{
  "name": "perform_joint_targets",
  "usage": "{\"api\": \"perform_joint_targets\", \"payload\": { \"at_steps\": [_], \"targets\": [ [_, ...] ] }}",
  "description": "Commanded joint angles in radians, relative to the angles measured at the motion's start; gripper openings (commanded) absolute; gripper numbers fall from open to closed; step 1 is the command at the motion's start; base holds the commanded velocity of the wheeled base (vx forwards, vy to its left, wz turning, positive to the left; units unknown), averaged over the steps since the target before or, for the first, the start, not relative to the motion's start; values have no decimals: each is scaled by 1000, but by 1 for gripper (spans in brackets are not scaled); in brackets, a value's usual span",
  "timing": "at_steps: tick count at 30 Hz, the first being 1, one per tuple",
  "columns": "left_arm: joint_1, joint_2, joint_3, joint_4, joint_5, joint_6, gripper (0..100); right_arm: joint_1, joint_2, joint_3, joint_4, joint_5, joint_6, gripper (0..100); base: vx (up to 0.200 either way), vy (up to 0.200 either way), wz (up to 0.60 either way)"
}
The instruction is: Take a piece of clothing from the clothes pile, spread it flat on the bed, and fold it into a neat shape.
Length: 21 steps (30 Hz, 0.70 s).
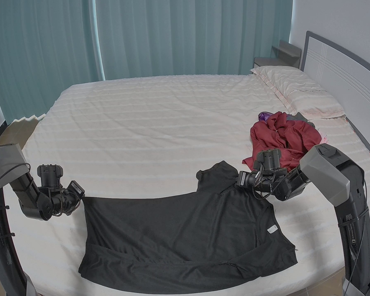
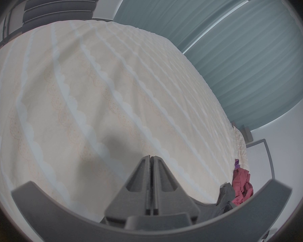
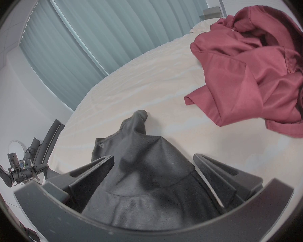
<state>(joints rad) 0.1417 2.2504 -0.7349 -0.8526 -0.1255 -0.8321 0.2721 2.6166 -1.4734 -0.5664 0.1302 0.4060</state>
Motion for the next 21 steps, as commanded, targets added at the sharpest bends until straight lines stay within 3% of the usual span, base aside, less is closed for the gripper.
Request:
{"api": "perform_joint_targets", "payload": {
  "at_steps": [1,8,21],
  "targets": [
    [1,-5,-4,-2,4,7,0,-13,-26,39,-32,-1,2,0,0,0,0],
    [7,-6,-12,0,0,7,0,-33,-93,124,-156,2,5,0,0,0,0],
    [12,-38,-3,4,0,27,0,-36,-119,163,-188,-1,34,0,0,0,0]
  ]
}}
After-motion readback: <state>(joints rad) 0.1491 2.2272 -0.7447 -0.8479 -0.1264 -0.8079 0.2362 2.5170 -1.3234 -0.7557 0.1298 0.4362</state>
